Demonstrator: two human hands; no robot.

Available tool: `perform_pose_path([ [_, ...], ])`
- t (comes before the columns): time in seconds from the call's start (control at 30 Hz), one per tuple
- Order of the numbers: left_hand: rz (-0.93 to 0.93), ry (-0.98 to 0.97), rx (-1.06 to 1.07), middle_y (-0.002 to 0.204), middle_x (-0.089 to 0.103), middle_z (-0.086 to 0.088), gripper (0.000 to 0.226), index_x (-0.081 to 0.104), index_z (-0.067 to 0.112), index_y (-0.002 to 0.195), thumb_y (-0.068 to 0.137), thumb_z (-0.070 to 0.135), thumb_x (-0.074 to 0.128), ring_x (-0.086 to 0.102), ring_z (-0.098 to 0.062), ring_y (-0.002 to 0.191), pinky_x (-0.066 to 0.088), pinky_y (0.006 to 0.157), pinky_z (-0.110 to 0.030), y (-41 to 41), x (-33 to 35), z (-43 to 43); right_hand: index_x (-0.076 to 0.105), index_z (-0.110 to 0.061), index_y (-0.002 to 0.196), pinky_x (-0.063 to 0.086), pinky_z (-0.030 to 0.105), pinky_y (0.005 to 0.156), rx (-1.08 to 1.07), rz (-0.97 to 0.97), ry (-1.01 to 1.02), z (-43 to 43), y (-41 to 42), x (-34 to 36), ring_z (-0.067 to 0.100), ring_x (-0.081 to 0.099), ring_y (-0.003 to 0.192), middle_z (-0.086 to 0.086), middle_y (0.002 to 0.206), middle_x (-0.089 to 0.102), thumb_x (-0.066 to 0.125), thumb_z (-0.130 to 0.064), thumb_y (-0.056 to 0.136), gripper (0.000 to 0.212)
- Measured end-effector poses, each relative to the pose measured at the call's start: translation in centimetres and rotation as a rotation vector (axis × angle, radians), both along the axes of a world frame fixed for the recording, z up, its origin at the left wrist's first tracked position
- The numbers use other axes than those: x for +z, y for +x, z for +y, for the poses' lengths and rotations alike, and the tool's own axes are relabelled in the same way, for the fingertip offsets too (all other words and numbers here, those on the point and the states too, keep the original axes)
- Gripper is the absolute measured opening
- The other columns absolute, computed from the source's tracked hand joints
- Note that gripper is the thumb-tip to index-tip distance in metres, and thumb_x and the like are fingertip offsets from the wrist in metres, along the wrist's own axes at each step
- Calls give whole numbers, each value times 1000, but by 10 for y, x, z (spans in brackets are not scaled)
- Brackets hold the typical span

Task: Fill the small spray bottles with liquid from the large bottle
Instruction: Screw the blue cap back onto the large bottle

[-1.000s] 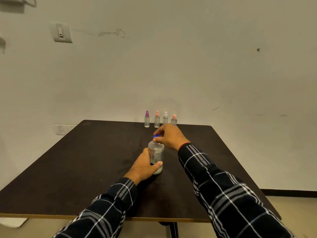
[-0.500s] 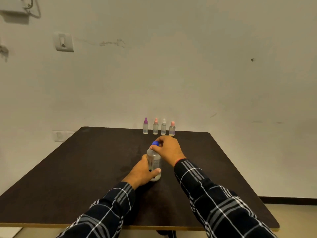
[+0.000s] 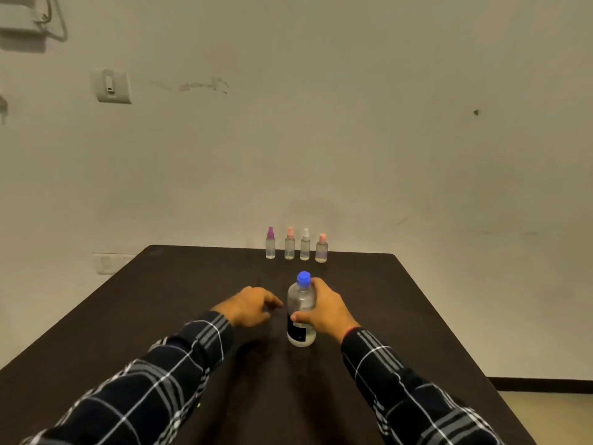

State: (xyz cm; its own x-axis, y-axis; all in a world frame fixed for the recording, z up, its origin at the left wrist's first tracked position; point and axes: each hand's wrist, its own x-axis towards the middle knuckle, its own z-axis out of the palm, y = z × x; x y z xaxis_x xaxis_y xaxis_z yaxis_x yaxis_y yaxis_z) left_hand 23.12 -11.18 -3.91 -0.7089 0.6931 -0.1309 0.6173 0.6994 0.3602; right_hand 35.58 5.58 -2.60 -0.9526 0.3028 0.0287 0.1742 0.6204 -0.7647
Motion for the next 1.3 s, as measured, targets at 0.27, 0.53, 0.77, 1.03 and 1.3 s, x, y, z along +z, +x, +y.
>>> perform_pose_path([
  [0.27, 104, 510, 400, 119, 70, -1, 29, 66, 18, 127, 98, 20, 62, 64, -15, 105, 50, 91, -26, -101, 14, 43, 45, -10, 129, 48, 37, 96, -281, 67, 66, 121, -50, 14, 30, 59, 115, 12, 126, 59, 86, -18, 73, 70],
  [0.53, 39, 703, 625, 140, 59, -14, 61, 47, 11, 147, 93, 28, 72, 62, -30, 121, 52, 100, -43, -185, -10, 94, 39, -7, 122, 51, 41, 93, -449, 114, 4, 217, -128, 17, 32, 58, 108, 10, 114, 54, 86, -18, 74, 68],
  [0.77, -27, 664, 611, 144, 55, -14, 71, 46, 11, 147, 88, 30, 79, 56, -33, 129, 47, 108, -44, -223, -18, 116, 38, -8, 127, 49, 41, 94, -480, 119, -111, 247, -183, 11, 32, 58, 114, 11, 121, 54, 84, -14, 75, 70],
  [1.03, -53, 570, 626, 130, 66, -9, 44, 59, 11, 134, 97, 35, 66, 64, -30, 115, 52, 98, -42, -237, -6, 128, 39, -9, 123, 51, 43, 96, -492, 22, -145, 259, -212, 12, 34, 59, 113, 14, 122, 57, 85, -13, 75, 67],
  [1.3, -99, 475, 651, 112, 68, -9, 31, 62, 11, 122, 97, 27, 67, 63, -26, 101, 51, 91, -41, -234, 10, 132, 24, -11, 145, 44, 47, 107, -496, -76, -228, 254, -205, 5, 37, 50, 129, 19, 142, 48, 83, -7, 76, 91],
])
